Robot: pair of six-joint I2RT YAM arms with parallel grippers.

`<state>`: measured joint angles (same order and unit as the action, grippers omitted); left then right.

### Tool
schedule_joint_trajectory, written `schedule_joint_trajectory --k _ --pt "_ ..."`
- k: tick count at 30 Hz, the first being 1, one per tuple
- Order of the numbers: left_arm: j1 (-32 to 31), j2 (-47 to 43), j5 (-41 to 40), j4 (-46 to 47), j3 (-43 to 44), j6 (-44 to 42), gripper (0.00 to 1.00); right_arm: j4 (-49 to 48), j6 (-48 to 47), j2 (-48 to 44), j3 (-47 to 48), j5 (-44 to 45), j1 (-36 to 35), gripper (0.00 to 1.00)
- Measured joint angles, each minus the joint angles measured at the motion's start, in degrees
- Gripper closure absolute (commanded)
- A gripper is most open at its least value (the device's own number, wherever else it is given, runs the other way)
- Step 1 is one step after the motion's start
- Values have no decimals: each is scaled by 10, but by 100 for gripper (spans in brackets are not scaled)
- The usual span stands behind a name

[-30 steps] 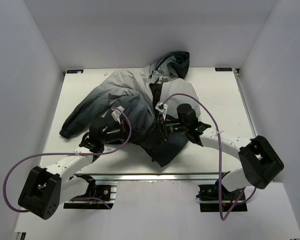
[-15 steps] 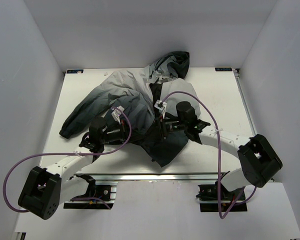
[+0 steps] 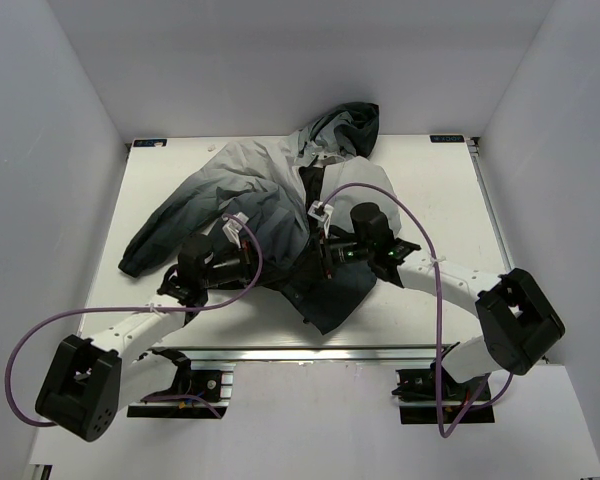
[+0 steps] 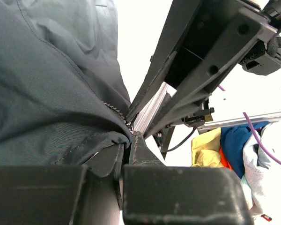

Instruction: Zip up the jacket

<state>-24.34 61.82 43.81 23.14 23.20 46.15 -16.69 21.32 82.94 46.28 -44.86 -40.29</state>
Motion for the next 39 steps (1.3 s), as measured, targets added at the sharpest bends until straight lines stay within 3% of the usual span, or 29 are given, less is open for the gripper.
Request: schedule_joint_trajectory --k 1,9,17,29,39 --pt "0 -2 0 -2 0 0 100 2 -1 0 1 3 0 78" --pt "1 -16 -3 -16 0 0 100 6 -8 10 16 14 0 100" --pt "2 -18 -15 -64 7 0 100 59 -42 18 37 54 -23 100" --pt "2 -157 -92 -378 68 -12 100 183 -67 49 113 354 -90 100" --pt "2 -260 -119 -536 63 6 100 210 -112 154 226 558 -88 100"
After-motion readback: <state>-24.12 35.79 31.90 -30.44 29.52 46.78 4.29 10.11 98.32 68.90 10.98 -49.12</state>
